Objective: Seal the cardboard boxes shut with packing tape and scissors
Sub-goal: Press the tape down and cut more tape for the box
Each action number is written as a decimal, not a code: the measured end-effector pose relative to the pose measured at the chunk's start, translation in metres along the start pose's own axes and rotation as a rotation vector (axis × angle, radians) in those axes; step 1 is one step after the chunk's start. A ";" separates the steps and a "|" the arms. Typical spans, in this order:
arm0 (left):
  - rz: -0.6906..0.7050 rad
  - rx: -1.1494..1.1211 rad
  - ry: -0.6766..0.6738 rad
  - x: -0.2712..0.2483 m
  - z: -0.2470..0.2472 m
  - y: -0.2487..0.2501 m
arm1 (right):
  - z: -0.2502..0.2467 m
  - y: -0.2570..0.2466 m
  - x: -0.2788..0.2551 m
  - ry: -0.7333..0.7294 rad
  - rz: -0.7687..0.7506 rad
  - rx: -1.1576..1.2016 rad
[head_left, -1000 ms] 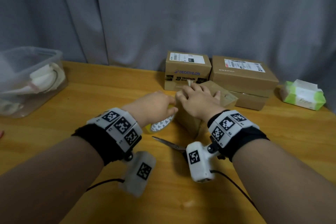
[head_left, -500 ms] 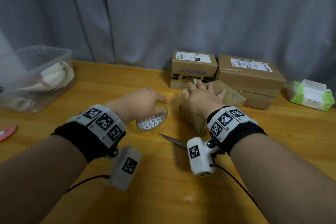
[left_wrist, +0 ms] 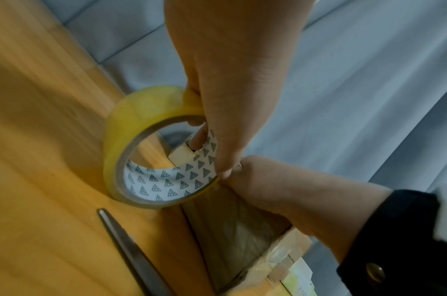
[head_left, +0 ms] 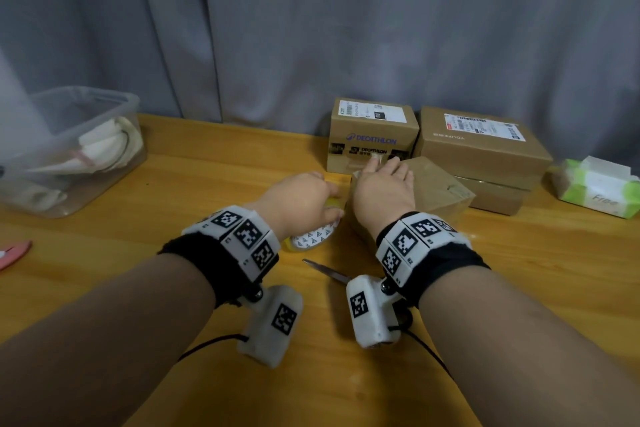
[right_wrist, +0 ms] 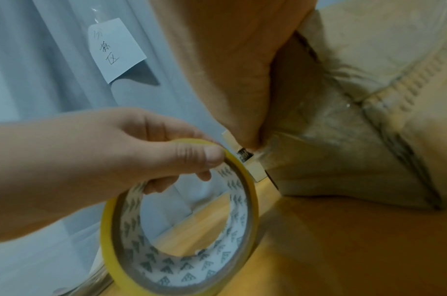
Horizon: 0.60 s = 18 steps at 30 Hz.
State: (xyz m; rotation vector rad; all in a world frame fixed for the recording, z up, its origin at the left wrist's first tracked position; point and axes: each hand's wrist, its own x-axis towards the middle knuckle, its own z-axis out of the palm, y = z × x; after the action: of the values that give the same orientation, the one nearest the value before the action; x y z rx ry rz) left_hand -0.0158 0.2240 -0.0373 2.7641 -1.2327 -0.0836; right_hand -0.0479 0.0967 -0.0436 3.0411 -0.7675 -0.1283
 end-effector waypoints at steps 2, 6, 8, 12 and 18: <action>0.000 -0.039 0.017 0.000 0.002 -0.004 | -0.002 0.000 0.001 -0.031 0.017 0.039; 0.003 -0.095 0.057 -0.002 0.007 -0.009 | -0.002 0.005 0.001 -0.032 -0.007 0.054; -0.006 -0.132 0.062 -0.003 0.010 -0.010 | 0.000 0.005 0.003 -0.026 -0.011 0.033; -0.025 -0.175 0.083 -0.004 0.016 -0.011 | 0.001 0.011 0.007 0.117 -0.072 0.224; -0.073 -0.176 0.125 -0.003 0.019 -0.004 | -0.003 0.036 -0.009 0.429 -0.389 0.691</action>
State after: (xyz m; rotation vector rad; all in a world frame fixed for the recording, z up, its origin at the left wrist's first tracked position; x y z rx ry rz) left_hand -0.0164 0.2276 -0.0569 2.6188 -1.0413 -0.0243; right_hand -0.0727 0.0691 -0.0396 3.5788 -0.1990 0.9483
